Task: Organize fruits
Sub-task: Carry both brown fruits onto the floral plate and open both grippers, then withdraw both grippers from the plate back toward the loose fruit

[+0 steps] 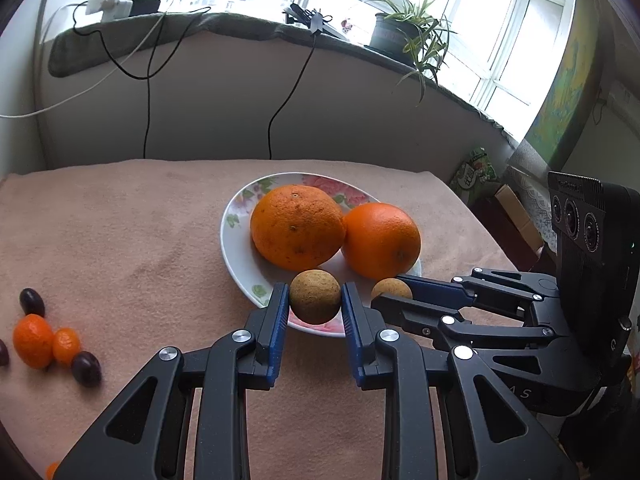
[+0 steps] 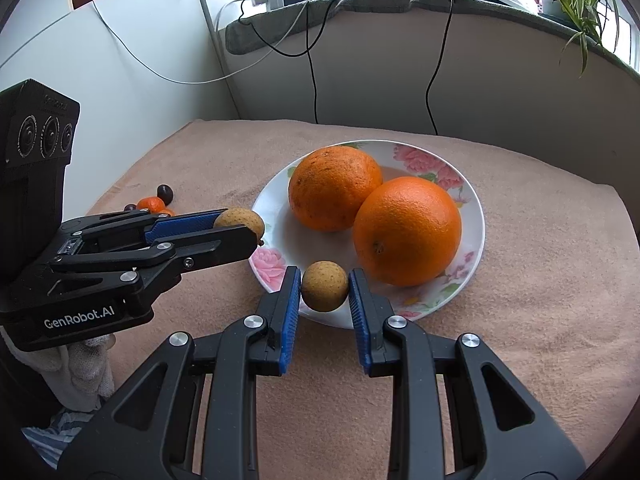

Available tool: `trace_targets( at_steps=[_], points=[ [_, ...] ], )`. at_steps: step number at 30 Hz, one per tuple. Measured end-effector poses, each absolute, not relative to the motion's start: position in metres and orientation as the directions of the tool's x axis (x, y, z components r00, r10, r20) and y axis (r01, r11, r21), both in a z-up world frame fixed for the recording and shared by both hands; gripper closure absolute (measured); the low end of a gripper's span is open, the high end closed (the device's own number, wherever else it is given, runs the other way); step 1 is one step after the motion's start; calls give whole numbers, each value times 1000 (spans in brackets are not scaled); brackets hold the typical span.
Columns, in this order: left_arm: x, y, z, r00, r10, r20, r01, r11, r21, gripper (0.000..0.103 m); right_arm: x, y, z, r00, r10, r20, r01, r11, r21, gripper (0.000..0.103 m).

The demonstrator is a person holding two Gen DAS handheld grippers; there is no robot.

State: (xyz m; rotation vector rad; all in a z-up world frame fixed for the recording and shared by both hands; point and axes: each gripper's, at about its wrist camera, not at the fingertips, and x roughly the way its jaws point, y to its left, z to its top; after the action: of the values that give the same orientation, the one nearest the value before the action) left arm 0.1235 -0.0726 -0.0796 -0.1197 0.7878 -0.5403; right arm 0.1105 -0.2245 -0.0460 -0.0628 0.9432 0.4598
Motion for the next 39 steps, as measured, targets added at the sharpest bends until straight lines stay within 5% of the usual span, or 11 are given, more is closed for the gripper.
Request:
trace_targets(
  at_steps=[17,26,29,31,39],
  points=[
    [126,-75,-79,587,-480,-652,404,871,-278,75,112,-226,-47,506,336,-795,-396,909,132,76],
    [125,-72,-75,604,-474,-641,387,877,-284,46,108,-225,-43,520,343,-782,-410,904,123,48],
    [124,-71,-72,615,-461,-640,374,885,-278,31,107,-225,-42,532,336,-777,-407,906,114,31],
    [123,-70,-71,620,-452,-642,366,890,-273,30,106,-225,-41,535,341,-773,-410,905,115,22],
    [120,-75,-67,638,-414,-649,355,906,-230,25,104,-222,-39,536,337,-774,-417,903,105,22]
  ],
)
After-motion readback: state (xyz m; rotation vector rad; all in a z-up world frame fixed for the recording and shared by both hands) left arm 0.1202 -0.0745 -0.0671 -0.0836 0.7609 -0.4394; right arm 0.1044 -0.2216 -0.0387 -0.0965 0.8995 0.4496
